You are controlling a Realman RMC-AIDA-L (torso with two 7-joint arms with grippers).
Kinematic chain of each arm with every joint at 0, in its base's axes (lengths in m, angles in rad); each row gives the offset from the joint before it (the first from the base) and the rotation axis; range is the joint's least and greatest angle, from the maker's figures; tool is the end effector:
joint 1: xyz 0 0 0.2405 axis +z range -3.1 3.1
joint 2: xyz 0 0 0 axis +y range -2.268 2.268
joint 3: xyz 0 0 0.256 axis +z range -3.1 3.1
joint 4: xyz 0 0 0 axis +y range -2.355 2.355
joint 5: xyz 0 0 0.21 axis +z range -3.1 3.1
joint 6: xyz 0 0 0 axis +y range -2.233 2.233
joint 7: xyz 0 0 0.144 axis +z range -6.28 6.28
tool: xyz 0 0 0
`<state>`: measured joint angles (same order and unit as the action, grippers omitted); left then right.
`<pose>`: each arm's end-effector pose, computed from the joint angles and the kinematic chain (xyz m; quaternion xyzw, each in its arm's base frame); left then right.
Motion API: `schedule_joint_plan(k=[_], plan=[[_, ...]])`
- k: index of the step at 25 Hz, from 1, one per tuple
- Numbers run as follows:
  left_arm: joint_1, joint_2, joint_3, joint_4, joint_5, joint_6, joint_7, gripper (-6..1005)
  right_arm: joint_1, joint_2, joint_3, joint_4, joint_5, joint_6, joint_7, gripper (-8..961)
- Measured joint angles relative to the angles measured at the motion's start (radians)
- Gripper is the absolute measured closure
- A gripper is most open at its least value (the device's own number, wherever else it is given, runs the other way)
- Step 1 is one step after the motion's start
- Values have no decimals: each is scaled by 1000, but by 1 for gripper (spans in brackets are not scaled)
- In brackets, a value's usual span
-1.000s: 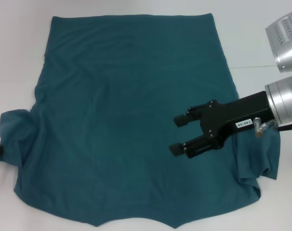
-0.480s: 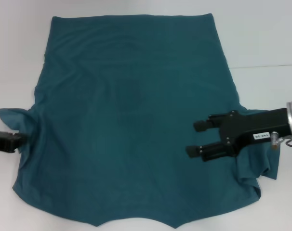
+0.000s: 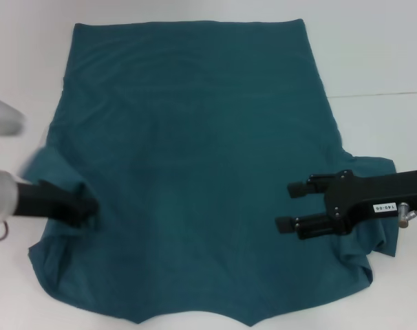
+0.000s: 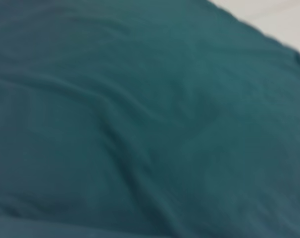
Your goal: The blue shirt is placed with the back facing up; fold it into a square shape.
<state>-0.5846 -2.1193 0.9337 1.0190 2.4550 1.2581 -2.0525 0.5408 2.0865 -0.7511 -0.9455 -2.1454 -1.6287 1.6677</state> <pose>-0.2526 0.3843 0.0126 -0.9133 -0.3310 0.0098 0.2371 0.2410 0.3414 0.0280 -0.9548 0.2303 0.1517 0.1105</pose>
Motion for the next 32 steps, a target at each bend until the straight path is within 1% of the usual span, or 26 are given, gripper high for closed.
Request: schedule_joint_plan(k=[3, 4, 7, 10, 15, 19, 21, 23, 27, 29, 32], plan=[[0, -15, 91, -16, 54, -32, 11, 973, 2, 0, 1, 8, 0, 2, -3, 72], [0, -24, 120, -22, 78, -45, 13, 973, 4, 0, 1, 12, 0, 5, -5, 72], [1, -42, 155, -32, 112, -65, 13, 973, 16, 0, 1, 25, 1, 13, -15, 72], [1, -46, 133, -30, 82, -64, 2, 973, 27, 0, -2, 34, 1, 21, -19, 72], [0, -39, 41, -15, 6, -25, -8, 931, 37, 0, -5, 36, 1, 24, -24, 72], [-2, -36, -4, -15, -1, -14, -18, 790, 38, 0, -1, 36, 1, 24, -29, 72], [-5, -29, -39, -14, -1, -19, -43, 720, 38, 0, 0, 36, 1, 24, -30, 72], [-12, -15, -66, -16, -1, -28, -88, 480, 39, 0, 0, 36, 1, 24, -30, 72], [-37, 22, -107, -45, 1, -46, -216, 451, 39, 0, 0, 39, 1, 24, -31, 72], [-54, 36, -119, -70, 5, -57, -280, 437, 41, 0, -2, 44, 1, 24, -35, 72], [-94, 63, -132, -143, 7, -81, -373, 415, 44, 0, -3, 47, 1, 24, -43, 73]])
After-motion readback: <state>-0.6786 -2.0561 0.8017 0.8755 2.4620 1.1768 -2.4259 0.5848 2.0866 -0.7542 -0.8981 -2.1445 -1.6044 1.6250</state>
